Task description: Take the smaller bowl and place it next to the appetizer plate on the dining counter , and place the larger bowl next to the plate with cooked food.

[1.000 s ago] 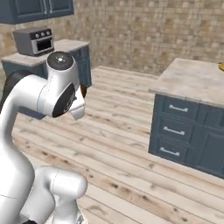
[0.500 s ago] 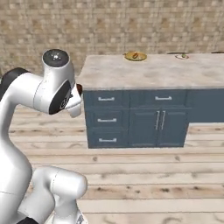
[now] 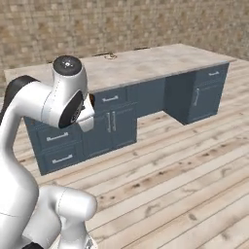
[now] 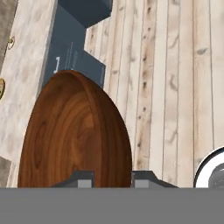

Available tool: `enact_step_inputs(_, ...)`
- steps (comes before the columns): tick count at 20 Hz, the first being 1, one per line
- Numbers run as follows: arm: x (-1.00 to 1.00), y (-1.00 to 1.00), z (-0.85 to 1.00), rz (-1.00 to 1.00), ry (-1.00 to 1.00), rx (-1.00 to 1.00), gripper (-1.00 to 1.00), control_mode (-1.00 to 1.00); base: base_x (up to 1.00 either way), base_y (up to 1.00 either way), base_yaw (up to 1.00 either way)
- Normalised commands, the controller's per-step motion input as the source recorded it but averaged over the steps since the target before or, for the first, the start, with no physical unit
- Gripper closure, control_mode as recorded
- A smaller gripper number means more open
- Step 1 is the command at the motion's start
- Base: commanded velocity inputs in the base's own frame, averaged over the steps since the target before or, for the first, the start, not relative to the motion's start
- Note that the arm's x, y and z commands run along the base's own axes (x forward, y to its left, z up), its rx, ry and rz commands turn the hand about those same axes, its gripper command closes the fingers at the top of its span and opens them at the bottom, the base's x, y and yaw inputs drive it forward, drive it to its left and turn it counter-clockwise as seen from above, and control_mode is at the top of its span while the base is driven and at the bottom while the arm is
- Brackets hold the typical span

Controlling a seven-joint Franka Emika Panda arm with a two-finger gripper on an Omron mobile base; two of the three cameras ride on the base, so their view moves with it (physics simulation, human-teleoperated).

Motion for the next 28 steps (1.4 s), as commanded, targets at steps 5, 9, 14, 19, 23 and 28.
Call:
enact_step_inputs(5,0.00,0.00,0.00,0.00,0.00,0.00,1.00,1.00,-0.39,1.00,-0.60)
enact_step_inputs(9,0.00,0.00,0.00,0.00,0.00,0.00,1.00,1.00,-0.46,1.00,-0.53)
enact_step_inputs(14,0.00,0.00,0.00,0.00,0.00,0.00,1.00,1.00,-0.40,1.00,-0.25)
enact_step_inputs(19,0.00,0.00,0.00,0.00,0.00,0.00,1.00,1.00,-0.53,1.00,-0.13)
enact_step_inputs(23,0.00,0.00,0.00,0.00,0.00,0.00,1.00,1.00,0.00,1.00,-0.14)
enact_step_inputs(28,0.00,0.00,0.00,0.00,0.00,0.00,1.00,1.00,0.04,1.00,-0.18)
